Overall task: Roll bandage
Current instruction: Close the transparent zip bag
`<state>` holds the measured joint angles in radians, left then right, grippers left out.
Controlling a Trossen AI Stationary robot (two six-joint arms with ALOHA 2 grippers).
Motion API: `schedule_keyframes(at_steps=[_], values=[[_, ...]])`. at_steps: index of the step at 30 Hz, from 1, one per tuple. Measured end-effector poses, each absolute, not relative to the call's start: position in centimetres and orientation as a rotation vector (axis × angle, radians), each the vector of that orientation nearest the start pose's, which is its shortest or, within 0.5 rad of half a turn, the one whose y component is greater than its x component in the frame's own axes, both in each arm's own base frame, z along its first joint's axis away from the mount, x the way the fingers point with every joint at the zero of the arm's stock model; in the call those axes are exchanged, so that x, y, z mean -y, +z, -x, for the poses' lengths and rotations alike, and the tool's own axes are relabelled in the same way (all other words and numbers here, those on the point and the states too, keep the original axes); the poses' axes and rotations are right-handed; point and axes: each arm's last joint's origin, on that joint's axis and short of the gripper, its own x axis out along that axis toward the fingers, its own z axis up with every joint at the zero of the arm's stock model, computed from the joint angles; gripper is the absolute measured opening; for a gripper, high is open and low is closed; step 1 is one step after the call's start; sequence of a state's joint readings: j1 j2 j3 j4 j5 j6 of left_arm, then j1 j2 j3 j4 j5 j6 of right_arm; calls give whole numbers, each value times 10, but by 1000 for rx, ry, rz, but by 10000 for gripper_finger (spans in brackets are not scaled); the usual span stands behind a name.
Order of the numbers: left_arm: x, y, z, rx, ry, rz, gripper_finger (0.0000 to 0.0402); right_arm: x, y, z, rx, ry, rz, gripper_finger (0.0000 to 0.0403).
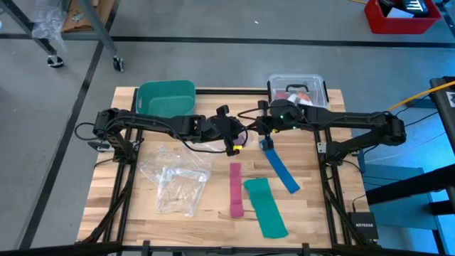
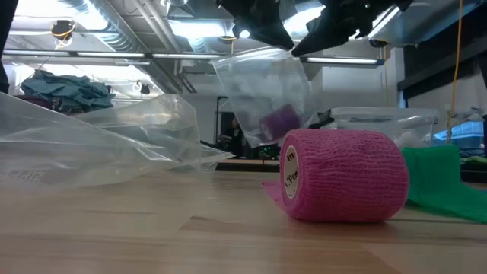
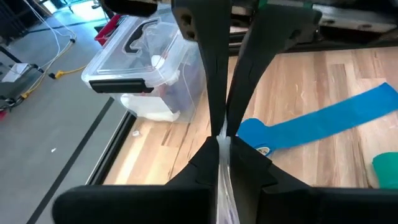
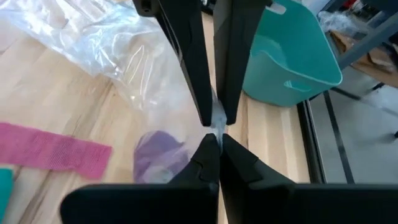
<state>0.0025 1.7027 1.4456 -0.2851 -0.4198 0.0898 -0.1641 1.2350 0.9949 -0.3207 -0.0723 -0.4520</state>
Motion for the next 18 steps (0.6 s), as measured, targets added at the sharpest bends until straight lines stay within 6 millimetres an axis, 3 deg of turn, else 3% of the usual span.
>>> schedule_keyframes(at_steps=[18], values=[[-15, 311, -387, -578, 390, -253, 11, 39, 366, -239, -771, 39, 394, 1]])
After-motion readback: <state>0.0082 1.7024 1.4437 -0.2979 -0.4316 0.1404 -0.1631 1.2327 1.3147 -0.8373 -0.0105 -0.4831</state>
